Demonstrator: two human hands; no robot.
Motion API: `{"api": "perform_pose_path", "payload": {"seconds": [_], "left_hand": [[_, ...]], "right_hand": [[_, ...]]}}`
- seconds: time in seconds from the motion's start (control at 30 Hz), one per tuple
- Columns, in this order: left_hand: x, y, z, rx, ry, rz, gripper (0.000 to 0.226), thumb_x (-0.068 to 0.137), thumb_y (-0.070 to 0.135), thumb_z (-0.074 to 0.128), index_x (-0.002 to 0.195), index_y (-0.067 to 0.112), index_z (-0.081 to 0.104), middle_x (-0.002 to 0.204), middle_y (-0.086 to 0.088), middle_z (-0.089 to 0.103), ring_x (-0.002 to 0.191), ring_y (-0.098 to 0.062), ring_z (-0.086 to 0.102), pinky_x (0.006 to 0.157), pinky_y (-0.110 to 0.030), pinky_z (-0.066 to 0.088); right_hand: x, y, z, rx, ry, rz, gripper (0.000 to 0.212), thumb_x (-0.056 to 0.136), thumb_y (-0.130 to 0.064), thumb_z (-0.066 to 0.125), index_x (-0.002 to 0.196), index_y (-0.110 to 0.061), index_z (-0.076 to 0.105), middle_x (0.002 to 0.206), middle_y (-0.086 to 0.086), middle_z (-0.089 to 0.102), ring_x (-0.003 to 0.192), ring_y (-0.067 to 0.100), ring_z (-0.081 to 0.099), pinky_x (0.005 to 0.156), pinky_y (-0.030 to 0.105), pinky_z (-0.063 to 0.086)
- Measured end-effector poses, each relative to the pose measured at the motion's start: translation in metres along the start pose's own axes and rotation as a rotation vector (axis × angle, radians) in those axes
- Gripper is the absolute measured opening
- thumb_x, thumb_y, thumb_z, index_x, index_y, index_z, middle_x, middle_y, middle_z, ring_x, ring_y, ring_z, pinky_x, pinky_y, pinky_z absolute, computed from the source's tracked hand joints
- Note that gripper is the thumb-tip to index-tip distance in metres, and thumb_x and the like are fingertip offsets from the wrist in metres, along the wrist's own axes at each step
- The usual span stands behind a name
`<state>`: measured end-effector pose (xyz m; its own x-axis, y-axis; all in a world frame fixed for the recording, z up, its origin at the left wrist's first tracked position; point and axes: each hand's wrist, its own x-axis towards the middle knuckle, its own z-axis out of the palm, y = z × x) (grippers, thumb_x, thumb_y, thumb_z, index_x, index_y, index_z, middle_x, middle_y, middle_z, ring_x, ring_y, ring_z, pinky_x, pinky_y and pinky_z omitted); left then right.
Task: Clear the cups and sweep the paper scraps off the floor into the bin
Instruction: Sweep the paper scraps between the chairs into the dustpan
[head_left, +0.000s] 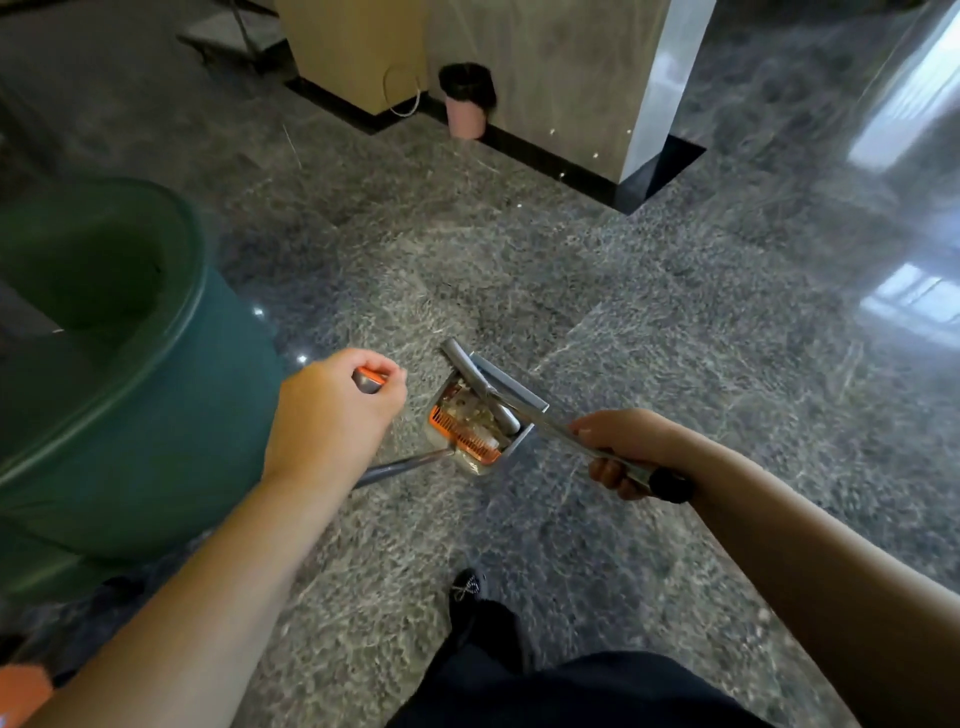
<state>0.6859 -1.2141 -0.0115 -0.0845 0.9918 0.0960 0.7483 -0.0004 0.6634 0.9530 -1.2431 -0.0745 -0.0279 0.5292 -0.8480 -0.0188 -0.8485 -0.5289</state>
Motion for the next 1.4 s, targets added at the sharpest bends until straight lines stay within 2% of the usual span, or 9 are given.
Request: {"api": "perform_pose_path", "payload": {"seconds": [0.1, 0.23, 0.4, 0.53, 0.77, 1.03, 1.17, 1.3, 1.4], "left_hand": [[0.061, -0.001, 0.004, -0.005, -0.010, 0.031, 0.006, 0.086, 0.028, 0.069, 0.082, 0.025, 0.072, 0.067, 0.015, 0.066, 0.064, 0.000, 0.061, 0.056, -0.016, 0.044], [0.139, 0.004, 0.011, 0.004, -0.017, 0.047, 0.007, 0.085, 0.029, 0.070, 0.081, 0.024, 0.073, 0.066, 0.015, 0.066, 0.065, -0.002, 0.061, 0.060, -0.023, 0.045], [0.219, 0.015, 0.029, -0.012, -0.022, 0.046, 0.008, 0.086, 0.030, 0.069, 0.082, 0.023, 0.073, 0.068, 0.013, 0.067, 0.067, -0.006, 0.063, 0.061, -0.026, 0.048], [0.286, 0.028, 0.055, -0.005, -0.004, 0.051, 0.008, 0.086, 0.030, 0.070, 0.082, 0.024, 0.073, 0.067, 0.014, 0.066, 0.065, -0.002, 0.061, 0.058, -0.025, 0.048], [0.396, 0.061, 0.106, -0.004, -0.008, 0.036, 0.008, 0.086, 0.030, 0.069, 0.084, 0.024, 0.073, 0.069, 0.012, 0.067, 0.064, -0.007, 0.062, 0.058, -0.030, 0.052], [0.523, 0.101, 0.147, -0.019, 0.034, -0.007, 0.008, 0.086, 0.028, 0.070, 0.084, 0.021, 0.073, 0.069, 0.010, 0.067, 0.064, -0.006, 0.061, 0.056, -0.025, 0.047], [0.586, 0.107, 0.162, -0.017, 0.051, 0.008, 0.007, 0.086, 0.028, 0.070, 0.083, 0.022, 0.073, 0.066, 0.012, 0.065, 0.061, -0.002, 0.059, 0.052, -0.018, 0.041], [0.666, 0.105, 0.179, -0.021, 0.038, 0.020, 0.007, 0.086, 0.028, 0.071, 0.083, 0.022, 0.073, 0.066, 0.011, 0.065, 0.063, -0.010, 0.062, 0.057, -0.027, 0.047], [0.728, 0.100, 0.190, -0.025, 0.043, 0.047, 0.006, 0.084, 0.027, 0.072, 0.081, 0.021, 0.073, 0.063, 0.011, 0.063, 0.061, -0.012, 0.062, 0.057, -0.027, 0.045]], "right_hand": [[0.027, -0.052, 0.004, 0.030, 0.011, 0.006, 0.036, 0.100, -0.022, 0.040, 0.134, -0.010, 0.045, 0.056, 0.004, 0.038, 0.030, 0.008, 0.036, 0.035, 0.012, 0.029], [0.060, -0.115, 0.005, 0.057, 0.014, -0.014, 0.030, 0.100, -0.021, 0.039, 0.127, -0.011, 0.048, 0.057, 0.004, 0.036, 0.030, 0.008, 0.035, 0.033, 0.012, 0.029], [0.100, -0.185, -0.005, 0.015, 0.054, -0.050, 0.032, 0.100, -0.020, 0.039, 0.130, -0.014, 0.050, 0.060, 0.005, 0.039, 0.030, 0.008, 0.037, 0.035, 0.013, 0.030], [0.142, -0.242, -0.027, 0.002, 0.043, -0.053, 0.033, 0.100, -0.017, 0.038, 0.130, -0.012, 0.050, 0.061, 0.006, 0.041, 0.030, 0.008, 0.037, 0.035, 0.014, 0.031], [0.211, -0.348, -0.078, -0.030, 0.023, -0.045, 0.034, 0.099, -0.016, 0.038, 0.131, -0.008, 0.048, 0.055, 0.005, 0.041, 0.032, 0.009, 0.038, 0.035, 0.014, 0.029], [0.274, -0.476, -0.123, -0.079, 0.040, -0.056, 0.033, 0.100, -0.019, 0.039, 0.130, -0.013, 0.049, 0.057, 0.006, 0.041, 0.029, 0.009, 0.038, 0.036, 0.013, 0.030], [0.310, -0.527, -0.133, -0.138, 0.063, -0.105, 0.032, 0.100, -0.021, 0.041, 0.127, -0.009, 0.051, 0.054, 0.009, 0.046, 0.031, 0.012, 0.041, 0.037, 0.016, 0.033], [0.354, -0.591, -0.138, -0.097, 0.053, -0.083, 0.033, 0.100, -0.019, 0.041, 0.128, -0.007, 0.051, 0.059, 0.009, 0.044, 0.030, 0.010, 0.041, 0.036, 0.014, 0.032], [0.387, -0.639, -0.138, -0.101, 0.052, -0.072, 0.034, 0.099, -0.019, 0.042, 0.129, -0.005, 0.050, 0.056, 0.008, 0.043, 0.030, 0.011, 0.040, 0.036, 0.014, 0.031]]}}
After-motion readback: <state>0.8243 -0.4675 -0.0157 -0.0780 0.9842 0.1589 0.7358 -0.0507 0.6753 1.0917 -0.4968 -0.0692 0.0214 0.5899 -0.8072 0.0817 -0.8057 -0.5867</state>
